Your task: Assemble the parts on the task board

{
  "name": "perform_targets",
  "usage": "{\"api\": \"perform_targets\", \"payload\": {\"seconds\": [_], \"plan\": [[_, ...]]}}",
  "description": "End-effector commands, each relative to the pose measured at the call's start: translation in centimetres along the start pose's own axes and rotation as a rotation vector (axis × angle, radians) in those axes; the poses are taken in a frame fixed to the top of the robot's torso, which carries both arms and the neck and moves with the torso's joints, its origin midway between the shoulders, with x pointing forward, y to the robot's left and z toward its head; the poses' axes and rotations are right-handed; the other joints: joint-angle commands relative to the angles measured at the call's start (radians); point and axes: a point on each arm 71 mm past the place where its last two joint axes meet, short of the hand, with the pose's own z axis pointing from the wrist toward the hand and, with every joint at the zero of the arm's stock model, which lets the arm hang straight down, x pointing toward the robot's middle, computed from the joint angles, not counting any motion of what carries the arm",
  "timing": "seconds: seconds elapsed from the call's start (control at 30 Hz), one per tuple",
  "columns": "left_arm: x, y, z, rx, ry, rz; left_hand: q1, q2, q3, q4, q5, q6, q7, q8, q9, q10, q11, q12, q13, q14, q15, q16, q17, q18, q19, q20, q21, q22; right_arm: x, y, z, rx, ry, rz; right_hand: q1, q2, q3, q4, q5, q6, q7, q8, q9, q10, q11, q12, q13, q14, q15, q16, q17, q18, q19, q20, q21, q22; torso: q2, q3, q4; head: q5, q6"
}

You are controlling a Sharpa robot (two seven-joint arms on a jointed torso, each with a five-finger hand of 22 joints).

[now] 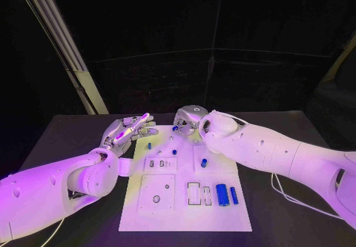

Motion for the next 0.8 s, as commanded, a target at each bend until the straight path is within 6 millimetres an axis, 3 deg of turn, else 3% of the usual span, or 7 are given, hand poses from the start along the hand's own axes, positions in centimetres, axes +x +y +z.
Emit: {"api": "perform_targets", "payload": {"seconds": [0.03,0.3,0.57,0.8], "plan": [[0.08,-0.15,0.04,0.008,0.013,-0.002,0.005,0.000,-0.001,-0.004,0.001,0.002,0.004,-0.007,-0.001,-0.004,0.001,-0.003,-0.002,0.000,0.004,-0.007,0.001,0.015,0.004,0.001,-0.006,-0.002,-0.21,0.11,0.11,0.001,-0.015,-0.001,0.006,-0.024,-0.011,0.014,-0.006,-0.062,0.012,-0.004,-0.004,-0.051,0.015,-0.005,0.000,-0.009,0.014,-0.027,-0.042,0.003,-0.022,0.010,-0.018,-0.033,-0.001,-0.0006,-0.0004,0.000,-0.001],[0.06,-0.16,0.05,0.007,0.013,-0.002,0.005,0.000,-0.001,-0.004,0.001,0.002,0.004,-0.007,-0.001,-0.004,0.001,-0.003,-0.002,0.000,0.004,-0.007,0.001,0.015,0.004,0.001,-0.006,-0.002,-0.14,0.30,0.18,-0.005,-0.007,0.003,0.017,-0.032,-0.026,0.026,-0.006,-0.098,0.012,-0.003,-0.002,-0.073,0.018,-0.001,0.002,-0.010,0.016,-0.033,-0.053,0.004,-0.026,0.016,-0.022,-0.037,-0.002,-0.0017,-0.0006,0.001,-0.004],[0.01,-0.17,0.07,0.007,0.012,-0.001,0.005,0.000,-0.001,-0.004,0.001,0.002,0.004,-0.007,-0.001,-0.004,0.001,-0.003,-0.002,0.000,0.004,-0.007,0.001,0.015,0.004,0.001,-0.006,-0.002,-0.05,0.57,0.19,-0.013,0.009,0.005,0.034,-0.020,-0.025,0.044,-0.006,-0.067,0.003,0.007,0.004,-0.010,0.004,0.022,0.010,0.005,0.006,0.003,-0.007,-0.004,0.001,0.009,0.003,0.009,-0.002,-0.0014,-0.0009,0.001,-0.005],[-0.03,-0.18,0.08,0.006,0.011,0.000,0.005,0.001,-0.001,-0.005,0.001,0.002,0.004,-0.008,-0.001,-0.006,0.001,-0.005,-0.002,0.000,0.004,-0.007,0.001,0.015,0.005,0.001,-0.007,-0.002,-0.08,0.25,0.03,-0.008,0.010,0.003,0.043,-0.029,-0.025,0.047,-0.006,-0.055,0.005,0.007,0.004,-0.028,0.008,0.006,0.003,0.002,0.008,-0.003,-0.021,-0.003,-0.005,0.008,0.000,-0.001,-0.003,-0.0014,-0.0016,0.001,-0.006]]}}
